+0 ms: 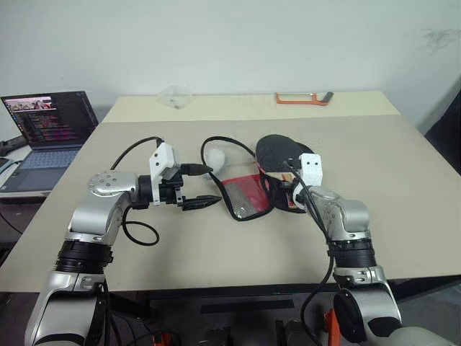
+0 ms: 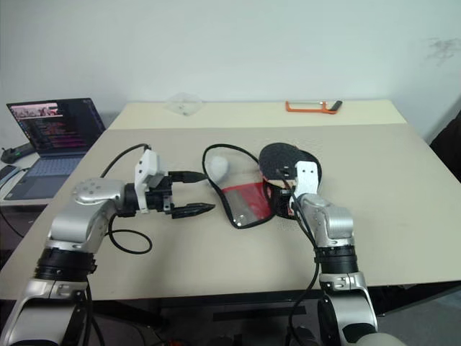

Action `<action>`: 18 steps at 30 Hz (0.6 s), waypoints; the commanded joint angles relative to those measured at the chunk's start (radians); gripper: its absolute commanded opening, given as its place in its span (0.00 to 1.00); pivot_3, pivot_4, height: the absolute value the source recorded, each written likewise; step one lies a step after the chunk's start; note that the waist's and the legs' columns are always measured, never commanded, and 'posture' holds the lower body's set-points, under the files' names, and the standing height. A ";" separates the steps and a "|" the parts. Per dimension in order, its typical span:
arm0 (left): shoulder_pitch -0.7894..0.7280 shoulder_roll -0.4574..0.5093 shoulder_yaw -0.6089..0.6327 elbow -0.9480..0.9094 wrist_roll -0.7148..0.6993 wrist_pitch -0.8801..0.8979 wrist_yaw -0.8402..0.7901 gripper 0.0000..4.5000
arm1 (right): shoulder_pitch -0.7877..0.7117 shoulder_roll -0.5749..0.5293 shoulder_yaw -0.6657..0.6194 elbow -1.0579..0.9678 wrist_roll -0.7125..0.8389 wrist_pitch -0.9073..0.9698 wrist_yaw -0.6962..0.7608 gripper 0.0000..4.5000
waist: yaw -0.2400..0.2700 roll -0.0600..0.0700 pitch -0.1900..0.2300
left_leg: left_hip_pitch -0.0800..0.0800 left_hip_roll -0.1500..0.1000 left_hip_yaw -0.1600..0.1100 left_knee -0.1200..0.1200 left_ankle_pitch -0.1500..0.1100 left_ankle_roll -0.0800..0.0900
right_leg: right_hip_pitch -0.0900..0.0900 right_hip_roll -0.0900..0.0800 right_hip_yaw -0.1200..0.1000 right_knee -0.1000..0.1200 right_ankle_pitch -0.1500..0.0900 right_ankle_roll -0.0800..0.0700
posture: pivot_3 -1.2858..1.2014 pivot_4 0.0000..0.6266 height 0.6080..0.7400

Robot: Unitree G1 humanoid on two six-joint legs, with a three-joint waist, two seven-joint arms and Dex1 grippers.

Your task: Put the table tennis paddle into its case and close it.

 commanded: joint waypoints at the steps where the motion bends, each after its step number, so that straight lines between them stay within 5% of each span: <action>1: 0.000 0.006 0.020 -0.040 -0.003 -0.007 0.009 1.00 | -0.018 -0.011 -0.010 -0.008 -0.013 -0.058 -0.003 0.25 | -0.003 0.000 0.000 | 0.000 0.000 0.000 0.000 0.000 0.000 | 0.000 0.000 0.000 0.000 0.000 0.000 | 0.52 0.24 1.00; 16: -0.020 -0.001 0.017 -0.037 -0.001 -0.012 0.020 1.00 | -0.004 0.014 -0.032 -0.010 0.005 -0.033 -0.023 0.25 | -0.008 0.000 0.000 | 0.000 0.000 0.000 0.000 0.000 0.000 | 0.000 0.000 0.000 0.000 0.000 0.000 | 0.52 0.24 1.00; 17: -0.019 -0.001 0.017 -0.038 -0.002 -0.011 0.020 1.00 | -0.002 0.021 -0.040 -0.016 0.011 -0.029 -0.027 0.41 | -0.008 0.000 0.000 | 0.000 0.000 0.000 0.000 0.000 0.000 | 0.000 0.000 0.000 0.000 0.000 0.000 | 0.52 0.24 1.00; 18: -0.018 -0.001 0.017 -0.039 -0.002 -0.010 0.021 1.00 | -0.001 0.025 -0.043 -0.023 0.013 -0.028 -0.029 0.44 | -0.008 0.000 0.000 | 0.000 0.000 0.000 0.000 0.000 0.000 | 0.000 0.000 0.000 0.000 0.000 0.000 | 0.52 0.24 1.00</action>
